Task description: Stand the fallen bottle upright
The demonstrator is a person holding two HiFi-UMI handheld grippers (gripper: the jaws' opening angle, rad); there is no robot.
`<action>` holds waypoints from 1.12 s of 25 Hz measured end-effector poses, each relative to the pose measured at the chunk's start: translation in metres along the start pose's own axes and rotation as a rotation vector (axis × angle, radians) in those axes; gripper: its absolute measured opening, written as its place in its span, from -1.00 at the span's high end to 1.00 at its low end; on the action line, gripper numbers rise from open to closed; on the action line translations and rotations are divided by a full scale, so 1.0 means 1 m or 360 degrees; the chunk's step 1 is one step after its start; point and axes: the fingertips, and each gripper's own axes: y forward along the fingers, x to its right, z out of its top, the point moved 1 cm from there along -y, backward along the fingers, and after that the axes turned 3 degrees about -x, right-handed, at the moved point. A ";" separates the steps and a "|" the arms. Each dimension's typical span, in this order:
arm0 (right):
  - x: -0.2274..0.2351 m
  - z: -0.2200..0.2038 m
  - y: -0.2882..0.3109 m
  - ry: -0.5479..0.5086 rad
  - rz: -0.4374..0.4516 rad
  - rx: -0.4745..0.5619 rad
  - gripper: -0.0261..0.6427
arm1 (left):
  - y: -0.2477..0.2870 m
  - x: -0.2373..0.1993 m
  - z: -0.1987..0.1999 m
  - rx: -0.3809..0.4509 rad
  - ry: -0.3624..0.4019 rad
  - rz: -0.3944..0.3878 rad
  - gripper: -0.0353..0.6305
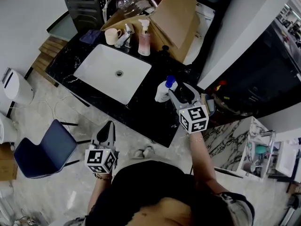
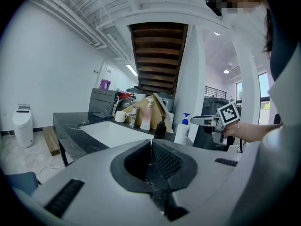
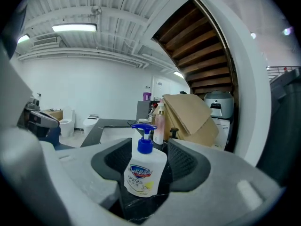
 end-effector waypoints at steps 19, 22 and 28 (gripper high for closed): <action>-0.050 -0.020 -0.106 0.0300 0.0035 0.0411 0.44 | 0.030 0.042 0.009 0.0040 0.0075 -0.0191 0.86; -0.057 -0.021 -0.108 0.0405 0.0085 0.0433 0.44 | 0.030 0.045 0.006 0.0032 0.0074 -0.0203 0.86; -0.054 -0.018 -0.107 0.0495 0.0044 0.0441 0.55 | 0.030 0.044 0.008 0.0032 0.0084 -0.0197 0.86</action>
